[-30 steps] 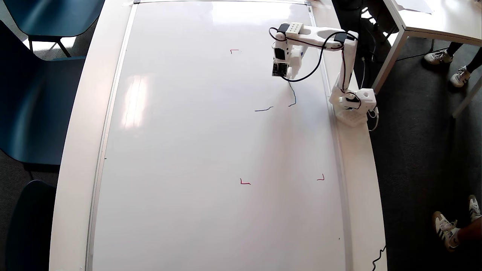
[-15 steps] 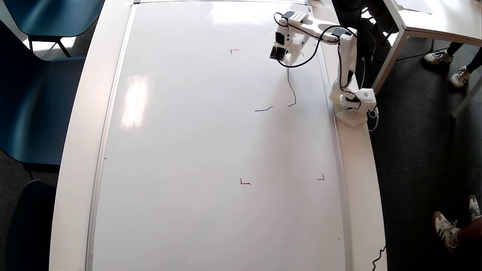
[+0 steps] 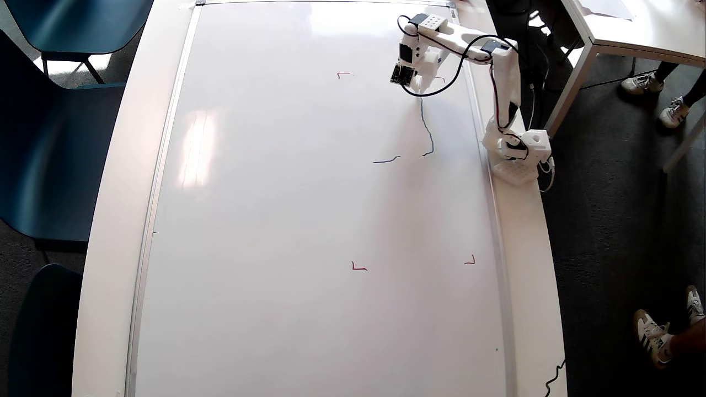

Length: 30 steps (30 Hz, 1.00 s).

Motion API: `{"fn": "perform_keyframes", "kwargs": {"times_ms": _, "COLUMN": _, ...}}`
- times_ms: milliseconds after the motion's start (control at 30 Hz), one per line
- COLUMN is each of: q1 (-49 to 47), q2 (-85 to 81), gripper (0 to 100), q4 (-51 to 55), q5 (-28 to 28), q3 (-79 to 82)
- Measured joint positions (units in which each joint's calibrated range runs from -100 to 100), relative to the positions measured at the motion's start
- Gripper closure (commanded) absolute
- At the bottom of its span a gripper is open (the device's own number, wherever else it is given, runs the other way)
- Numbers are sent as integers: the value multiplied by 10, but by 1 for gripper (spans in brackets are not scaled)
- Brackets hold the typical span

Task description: Draw on a whiteboard a robot head using a pen attached to the gripper

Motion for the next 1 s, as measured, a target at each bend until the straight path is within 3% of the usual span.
{"fn": "perform_keyframes", "kwargs": {"times_ms": 1000, "q1": -69, "q2": 139, "gripper": 99, "q4": 0, "q5": -60, "q3": -228}}
